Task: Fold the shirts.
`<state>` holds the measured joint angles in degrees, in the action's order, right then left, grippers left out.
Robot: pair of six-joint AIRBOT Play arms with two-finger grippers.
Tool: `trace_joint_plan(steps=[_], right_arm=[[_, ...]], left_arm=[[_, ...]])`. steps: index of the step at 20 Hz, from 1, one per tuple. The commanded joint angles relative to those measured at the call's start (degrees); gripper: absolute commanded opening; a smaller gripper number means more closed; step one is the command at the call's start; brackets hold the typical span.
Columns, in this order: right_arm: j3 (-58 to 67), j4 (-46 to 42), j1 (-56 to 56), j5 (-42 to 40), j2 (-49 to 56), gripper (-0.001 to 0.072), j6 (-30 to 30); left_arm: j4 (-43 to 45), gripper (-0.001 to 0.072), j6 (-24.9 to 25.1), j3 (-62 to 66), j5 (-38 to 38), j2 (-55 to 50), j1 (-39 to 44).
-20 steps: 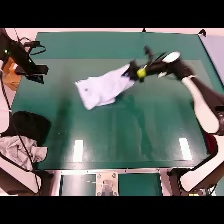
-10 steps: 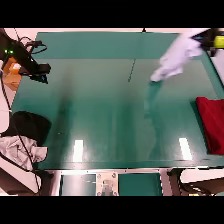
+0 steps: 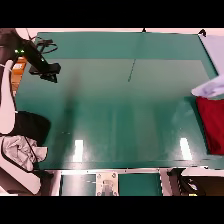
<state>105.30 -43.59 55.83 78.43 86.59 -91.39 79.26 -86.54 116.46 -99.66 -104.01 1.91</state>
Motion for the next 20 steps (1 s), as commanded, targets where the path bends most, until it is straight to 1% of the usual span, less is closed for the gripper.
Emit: trace_joint_plan(steps=[1,3,4,7,10,12,14,16,20], right_arm=[[-0.98,-8.31,4.85,5.62,-0.35,0.0023,-0.11],[-2.64,-11.72,5.51,8.98,-0.87,0.0022,-0.52],[-3.58,-14.38,5.77,10.43,-1.53,0.0023,-1.77],[-6.43,-21.55,6.12,11.50,-4.74,0.0022,-4.92],[-6.69,-22.34,6.95,13.68,-6.51,0.0023,-9.05],[-6.73,-25.07,7.15,16.70,-7.17,0.0023,-11.80],[-6.71,-23.82,7.17,16.65,-7.26,0.0023,-13.53],[-6.73,-17.03,6.71,11.02,-7.23,0.0023,-14.23],[-6.73,-5.31,3.26,-6.14,-6.69,0.0023,-13.77]], left_arm=[[0.02,0.0021,0.04,0.00,1.16,0.02,3.15],[0.00,0.0021,0.04,0.00,0.87,0.02,4.20],[-0.02,0.0021,0.04,0.00,0.44,0.02,4.44],[-0.07,0.0021,0.09,0.00,-0.63,0.02,4.70],[-0.11,0.0021,1.11,0.00,-0.92,0.02,4.70],[-0.11,0.0021,1.14,-0.09,-0.92,0.02,4.70],[-0.15,0.0021,1.57,-0.24,-0.87,0.00,4.70],[-0.13,0.0021,1.57,-0.24,-0.90,0.00,4.70],[-0.15,0.0021,1.53,-0.24,-0.83,0.00,4.70]])
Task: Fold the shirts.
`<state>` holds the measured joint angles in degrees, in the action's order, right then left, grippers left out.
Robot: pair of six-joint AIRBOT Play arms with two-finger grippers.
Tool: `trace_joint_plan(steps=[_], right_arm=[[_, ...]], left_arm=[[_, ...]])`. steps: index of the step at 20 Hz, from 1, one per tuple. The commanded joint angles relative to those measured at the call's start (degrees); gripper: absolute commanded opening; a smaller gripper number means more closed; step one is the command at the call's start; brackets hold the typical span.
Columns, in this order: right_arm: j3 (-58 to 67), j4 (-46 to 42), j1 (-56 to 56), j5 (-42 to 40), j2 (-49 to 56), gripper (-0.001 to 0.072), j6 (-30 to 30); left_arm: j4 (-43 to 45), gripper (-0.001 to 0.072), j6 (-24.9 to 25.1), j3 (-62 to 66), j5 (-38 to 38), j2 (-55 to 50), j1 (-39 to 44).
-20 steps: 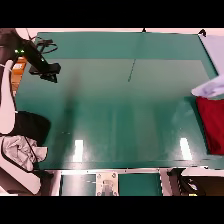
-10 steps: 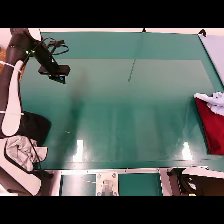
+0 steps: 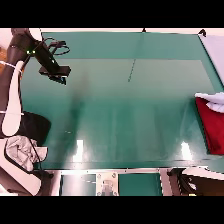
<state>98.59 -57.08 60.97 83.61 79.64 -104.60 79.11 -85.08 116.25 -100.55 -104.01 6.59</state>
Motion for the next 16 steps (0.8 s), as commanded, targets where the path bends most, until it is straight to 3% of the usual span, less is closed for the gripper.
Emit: trace_joint_plan(steps=[1,4,8,16], right_arm=[[0.00,10.99,-3.23,-15.96,0.79,0.0023,-0.57],[0.02,17.64,-6.56,-24.76,3.15,0.0023,-0.63],[-0.61,17.33,-7.32,-24.39,5.46,0.0023,-0.83],[-11.56,10.49,-1.42,-7.69,2.86,0.0023,-1.97]], left_arm=[[0.00,0.0021,0.04,-0.02,0.09,0.00,0.02],[0.00,0.0021,0.02,-0.02,0.02,0.00,0.02],[0.00,0.0021,-0.17,-0.02,0.02,0.00,0.02],[-0.04,0.0021,-0.04,-0.02,0.00,0.00,0.02]])
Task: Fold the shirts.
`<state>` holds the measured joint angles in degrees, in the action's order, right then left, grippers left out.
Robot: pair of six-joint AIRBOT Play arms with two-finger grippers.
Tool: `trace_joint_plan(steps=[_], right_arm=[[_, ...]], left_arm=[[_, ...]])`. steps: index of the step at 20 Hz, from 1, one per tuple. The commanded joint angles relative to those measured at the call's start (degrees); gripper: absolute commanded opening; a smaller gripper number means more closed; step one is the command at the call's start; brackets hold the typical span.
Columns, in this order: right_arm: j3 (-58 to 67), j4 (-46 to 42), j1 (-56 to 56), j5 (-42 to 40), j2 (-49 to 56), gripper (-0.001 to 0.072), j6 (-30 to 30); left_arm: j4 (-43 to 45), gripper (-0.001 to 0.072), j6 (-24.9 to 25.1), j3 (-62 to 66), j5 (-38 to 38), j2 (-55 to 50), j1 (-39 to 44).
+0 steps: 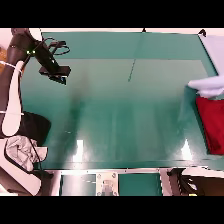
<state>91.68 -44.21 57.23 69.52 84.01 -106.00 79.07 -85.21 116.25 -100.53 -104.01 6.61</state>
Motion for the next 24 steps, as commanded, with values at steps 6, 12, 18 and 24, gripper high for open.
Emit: trace_joint_plan(steps=[6,12,18,24], right_arm=[[-9.77,-5.42,12.24,11.85,-9.38,0.0023,0.72],[-12.66,-29.14,12.46,16.09,-9.55,0.0024,3.10],[-28.96,-45.59,12.66,8.85,-9.31,0.0026,2.93],[-32.65,-43.65,12.52,4.26,-8.68,0.0577,2.95]], left_arm=[[-0.02,0.0021,0.17,-0.02,0.59,0.00,0.00],[-0.04,0.0021,0.17,-0.02,1.18,0.00,0.00],[-0.04,0.0021,0.17,-0.02,2.12,0.00,0.00],[-0.22,0.0021,0.15,-0.02,2.95,0.00,0.00]])
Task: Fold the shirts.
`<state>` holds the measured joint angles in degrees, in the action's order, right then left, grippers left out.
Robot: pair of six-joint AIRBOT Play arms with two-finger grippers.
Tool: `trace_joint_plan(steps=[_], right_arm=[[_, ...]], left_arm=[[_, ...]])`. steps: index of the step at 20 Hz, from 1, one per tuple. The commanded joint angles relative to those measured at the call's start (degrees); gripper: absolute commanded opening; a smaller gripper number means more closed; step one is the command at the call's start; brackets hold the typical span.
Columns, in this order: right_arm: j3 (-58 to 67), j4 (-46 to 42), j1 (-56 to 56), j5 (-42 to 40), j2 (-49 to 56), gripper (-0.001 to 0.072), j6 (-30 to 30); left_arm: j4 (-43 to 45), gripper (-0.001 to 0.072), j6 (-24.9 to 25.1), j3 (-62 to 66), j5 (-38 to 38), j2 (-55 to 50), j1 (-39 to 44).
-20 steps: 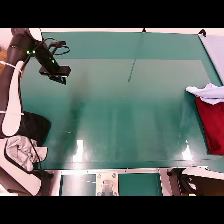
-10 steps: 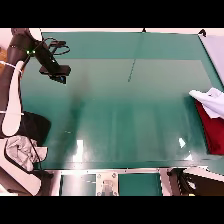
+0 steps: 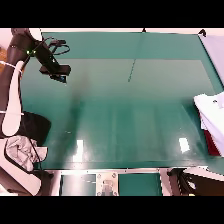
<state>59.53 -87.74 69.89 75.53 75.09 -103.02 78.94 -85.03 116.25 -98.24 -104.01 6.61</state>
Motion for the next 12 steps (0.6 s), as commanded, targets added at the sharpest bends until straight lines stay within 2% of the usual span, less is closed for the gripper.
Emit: trace_joint_plan(steps=[1,4,5,6,7,9,10,12], right_arm=[[2.29,2.75,-0.39,-0.59,0.24,0.0576,-0.02],[12.61,13.46,-3.34,2.86,0.24,0.0573,1.55],[15.82,16.48,-5.62,3.63,0.22,0.0550,2.23],[18.18,19.10,-8.33,3.82,0.09,0.0432,3.39],[19.87,21.59,-11.76,3.67,-0.11,0.0238,5.27],[20.87,23.30,-19.23,3.13,-0.72,0.0169,6.78],[20.85,23.15,-23.08,3.15,-0.76,0.0041,8.59],[18.91,23.02,-30.53,3.08,-1.40,0.0025,9.75]], left_arm=[[-0.09,0.0021,0.00,-0.02,0.83,0.00,0.00],[-0.07,0.0021,-0.66,0.00,1.33,0.15,0.00],[-0.07,0.0021,-1.49,0.00,1.36,0.61,0.00],[-0.09,0.0021,-2.27,0.00,1.38,1.22,0.00],[-0.09,0.0021,-3.41,-0.02,1.64,2.23,0.00],[-0.07,0.0021,-4.13,-0.31,1.53,4.57,0.02],[-0.09,0.0021,-4.33,-1.14,1.33,5.73,0.02],[-0.11,0.0021,-5.16,-5.55,1.77,9.38,0.24]])
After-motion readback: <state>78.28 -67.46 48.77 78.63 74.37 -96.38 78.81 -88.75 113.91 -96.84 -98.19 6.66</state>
